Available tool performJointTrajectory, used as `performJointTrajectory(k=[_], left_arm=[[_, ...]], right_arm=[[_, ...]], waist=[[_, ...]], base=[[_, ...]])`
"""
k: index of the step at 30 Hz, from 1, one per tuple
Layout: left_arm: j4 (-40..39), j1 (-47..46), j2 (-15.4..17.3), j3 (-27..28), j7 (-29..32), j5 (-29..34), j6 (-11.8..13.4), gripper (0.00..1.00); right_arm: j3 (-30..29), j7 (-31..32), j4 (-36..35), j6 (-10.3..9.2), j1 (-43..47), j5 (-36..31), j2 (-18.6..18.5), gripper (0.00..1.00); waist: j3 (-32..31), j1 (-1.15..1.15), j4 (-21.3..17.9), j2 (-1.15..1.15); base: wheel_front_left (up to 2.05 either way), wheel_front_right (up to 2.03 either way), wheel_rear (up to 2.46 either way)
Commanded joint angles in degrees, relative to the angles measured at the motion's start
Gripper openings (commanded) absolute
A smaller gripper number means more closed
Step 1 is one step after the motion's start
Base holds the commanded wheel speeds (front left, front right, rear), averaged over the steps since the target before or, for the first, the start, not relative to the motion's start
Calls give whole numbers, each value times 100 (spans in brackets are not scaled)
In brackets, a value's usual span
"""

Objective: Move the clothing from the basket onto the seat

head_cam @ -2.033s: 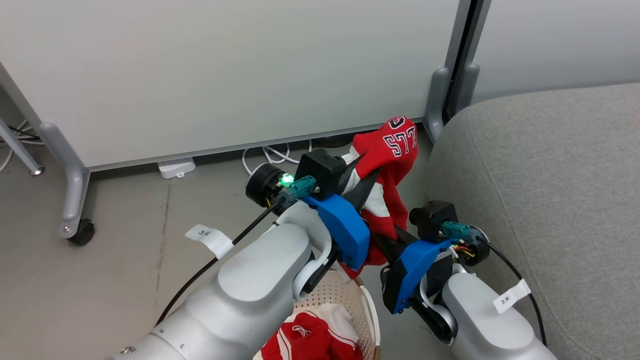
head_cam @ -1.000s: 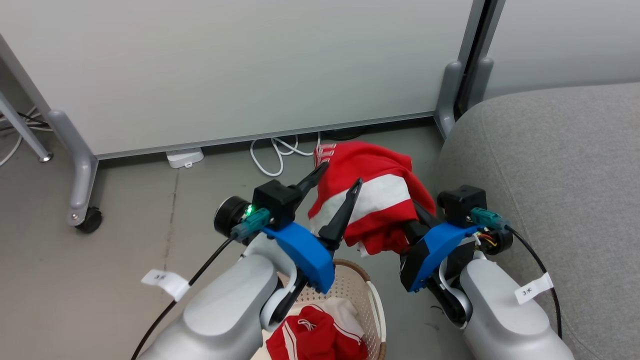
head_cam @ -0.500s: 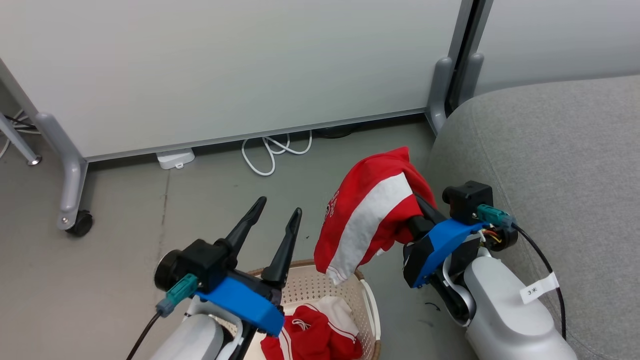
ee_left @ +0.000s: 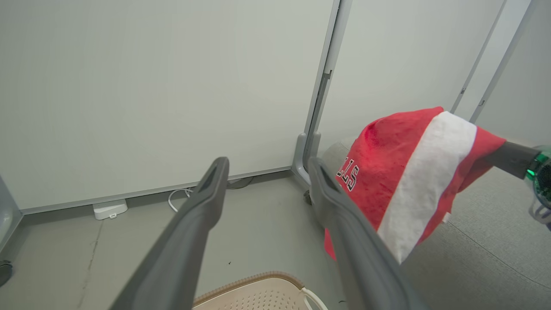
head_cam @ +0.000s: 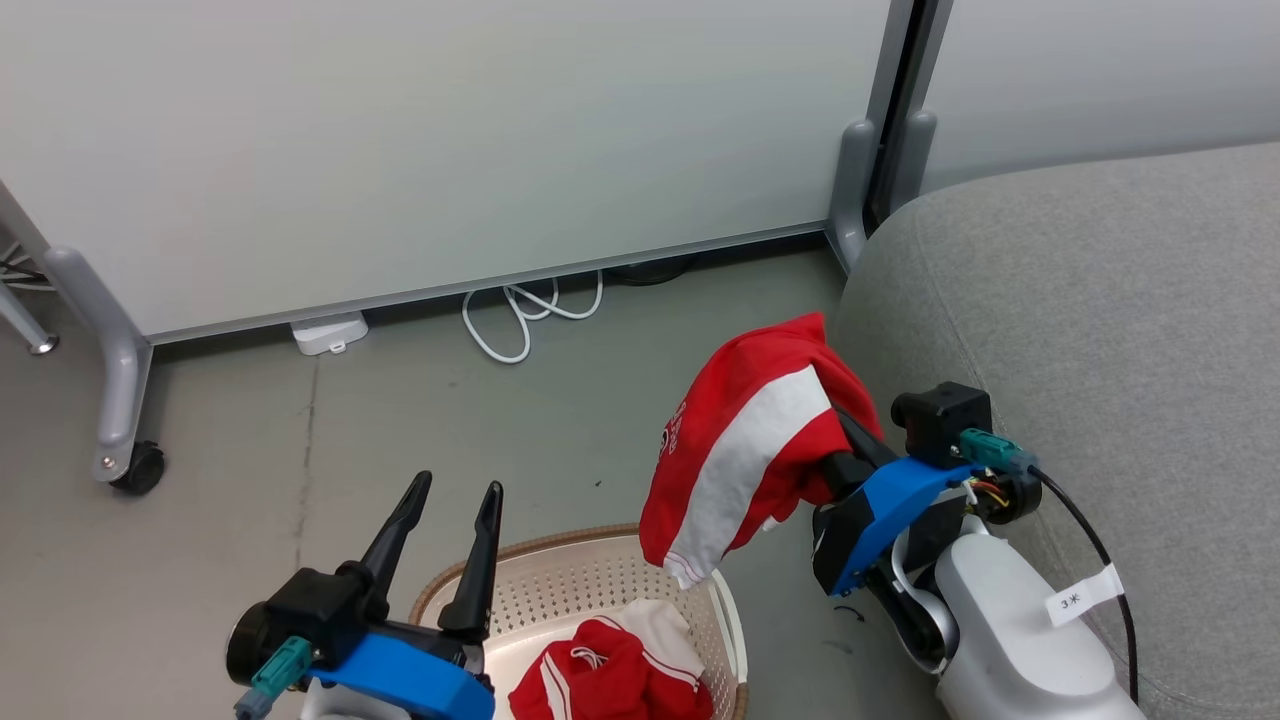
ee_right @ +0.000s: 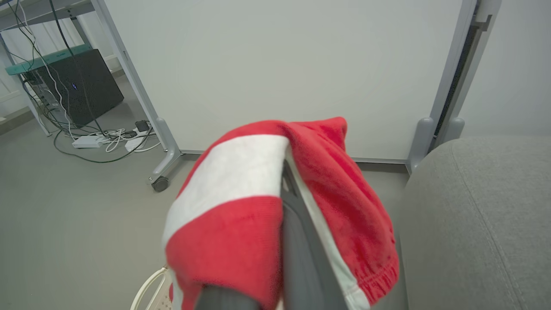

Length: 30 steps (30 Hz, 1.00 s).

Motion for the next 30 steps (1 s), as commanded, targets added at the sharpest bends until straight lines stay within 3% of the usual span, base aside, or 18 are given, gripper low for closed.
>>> performJointTrajectory(k=[1,12,30], left_arm=[[-33,58,-5,69,-29,54,-30,100],[-67,141,-171,364,-29,361,-167,100],[-174,-79,-167,332,-29,547,-204,100]], right_arm=[[-35,-2,-39,3,77,10,-13,0],[-103,60,-225,3,130,9,-13,0],[-178,-61,-352,3,63,134,-12,0]], waist=[[2,0,-9,0],[100,0,-207,0],[403,0,-1649,0]], base=[[0,0,0],[0,0,0],[0,0,0]])
